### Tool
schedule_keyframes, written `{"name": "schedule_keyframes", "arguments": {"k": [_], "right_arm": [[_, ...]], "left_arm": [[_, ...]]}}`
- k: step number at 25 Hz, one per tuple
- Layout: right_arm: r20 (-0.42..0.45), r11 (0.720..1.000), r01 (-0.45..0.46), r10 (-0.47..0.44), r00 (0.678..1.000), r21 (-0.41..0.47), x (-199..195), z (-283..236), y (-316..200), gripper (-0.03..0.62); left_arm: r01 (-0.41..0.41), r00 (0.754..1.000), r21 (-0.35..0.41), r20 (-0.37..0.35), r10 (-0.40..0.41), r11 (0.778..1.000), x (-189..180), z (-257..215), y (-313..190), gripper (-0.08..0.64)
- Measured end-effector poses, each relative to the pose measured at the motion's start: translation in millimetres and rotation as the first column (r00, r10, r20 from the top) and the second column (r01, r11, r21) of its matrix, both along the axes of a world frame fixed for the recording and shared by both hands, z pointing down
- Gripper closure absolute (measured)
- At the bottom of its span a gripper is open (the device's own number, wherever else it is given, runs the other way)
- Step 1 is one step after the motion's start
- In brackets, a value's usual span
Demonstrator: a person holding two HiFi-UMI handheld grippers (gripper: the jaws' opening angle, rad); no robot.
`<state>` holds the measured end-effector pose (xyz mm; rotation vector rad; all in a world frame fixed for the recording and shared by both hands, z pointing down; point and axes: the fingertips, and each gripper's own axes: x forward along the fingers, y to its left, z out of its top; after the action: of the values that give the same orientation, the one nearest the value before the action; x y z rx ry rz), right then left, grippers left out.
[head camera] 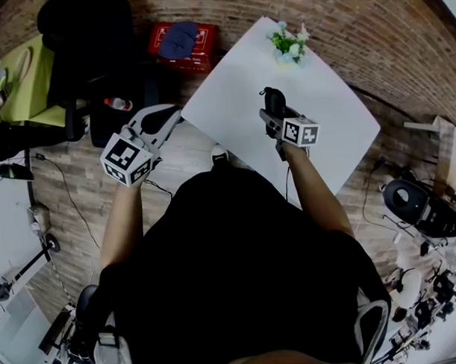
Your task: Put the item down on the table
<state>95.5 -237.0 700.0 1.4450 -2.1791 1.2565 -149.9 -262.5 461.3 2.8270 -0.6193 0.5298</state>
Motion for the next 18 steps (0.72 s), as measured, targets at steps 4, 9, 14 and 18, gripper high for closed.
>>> {"name": "schedule_keyframes", "arguments": {"k": [4, 9, 14, 18], "right_arm": [[-0.034, 1.0, 0.018, -0.019, 0.999, -0.021, -1, 13, 1, 0.209], [-0.053, 0.999, 0.03, -0.032, 0.998, -0.038, -2, 28, 0, 0.209], [-0.074, 0.998, 0.044, -0.048, 0.996, -0.051, -5, 43, -4, 0.209], [-0.099, 0.996, 0.054, -0.061, 0.993, -0.072, -4, 53, -7, 0.21]], "left_arm": [[0.015, 1.0, -0.001, 0.007, -0.015, 1.0, -5, -1, -1, 0.549], [0.028, 1.0, -0.003, 0.011, -0.028, 1.0, -9, 2, 1, 0.549], [0.046, 0.999, -0.009, 0.018, -0.046, 0.999, -18, 7, 0, 0.549], [0.055, 0.998, -0.016, 0.023, -0.055, 0.998, -22, 7, -2, 0.549]]}}
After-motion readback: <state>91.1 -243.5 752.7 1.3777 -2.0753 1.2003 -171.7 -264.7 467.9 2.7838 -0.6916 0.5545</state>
